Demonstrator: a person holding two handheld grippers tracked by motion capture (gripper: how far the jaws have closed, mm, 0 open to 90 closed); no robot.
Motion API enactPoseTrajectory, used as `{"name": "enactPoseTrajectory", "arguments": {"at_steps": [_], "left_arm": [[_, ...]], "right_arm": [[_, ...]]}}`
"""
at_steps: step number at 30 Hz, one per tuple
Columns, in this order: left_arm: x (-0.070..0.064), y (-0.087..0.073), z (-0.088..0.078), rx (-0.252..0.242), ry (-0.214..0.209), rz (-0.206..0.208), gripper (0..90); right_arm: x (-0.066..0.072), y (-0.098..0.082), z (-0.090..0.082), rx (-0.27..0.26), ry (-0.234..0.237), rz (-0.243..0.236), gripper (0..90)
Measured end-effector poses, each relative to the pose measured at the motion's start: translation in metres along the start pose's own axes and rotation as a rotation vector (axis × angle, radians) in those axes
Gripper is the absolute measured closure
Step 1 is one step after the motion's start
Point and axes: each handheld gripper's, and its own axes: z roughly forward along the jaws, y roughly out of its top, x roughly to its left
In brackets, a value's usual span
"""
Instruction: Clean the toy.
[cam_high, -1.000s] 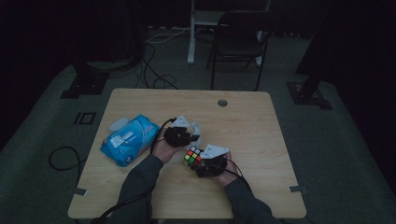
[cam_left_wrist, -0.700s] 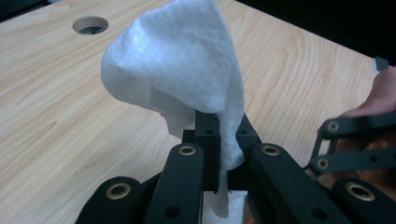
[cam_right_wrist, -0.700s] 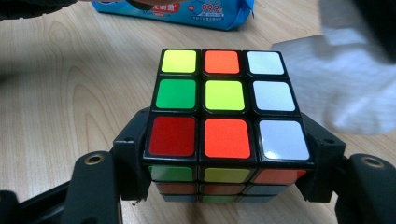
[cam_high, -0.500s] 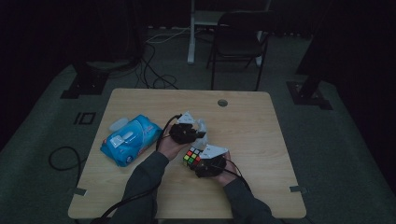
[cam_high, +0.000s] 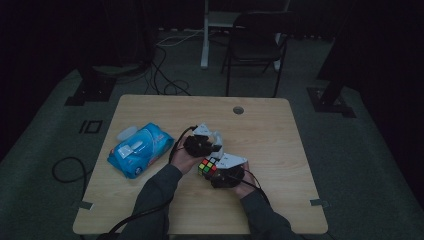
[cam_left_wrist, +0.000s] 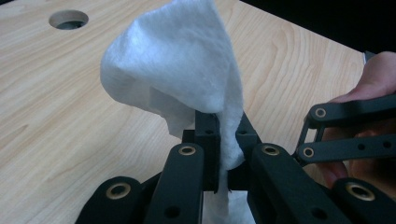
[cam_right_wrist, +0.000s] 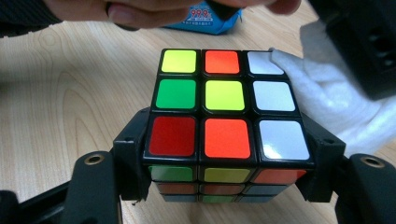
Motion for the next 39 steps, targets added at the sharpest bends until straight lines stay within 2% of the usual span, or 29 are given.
{"name": "enactPoseTrajectory", "arguments": {"at_steps": [12, 19, 29, 39], "left_arm": [[-0.003, 0.000, 0.005, -0.005, -0.037, -0.007, 87.1], [0.000, -0.003, 0.004, 0.004, -0.024, -0.013, 87.1], [0.011, -0.008, -0.008, -0.015, -0.002, -0.043, 87.2], [0.006, -0.007, -0.002, -0.009, -0.020, -0.038, 87.1]], "right_arm": [[0.001, 0.001, 0.000, -0.001, 0.002, -0.002, 34.1], [-0.001, -0.001, 0.000, 0.005, -0.004, 0.002, 34.1], [-0.012, -0.004, -0.006, 0.008, -0.028, 0.023, 34.1], [-0.010, -0.005, -0.004, 0.010, -0.024, 0.015, 34.1]]}}
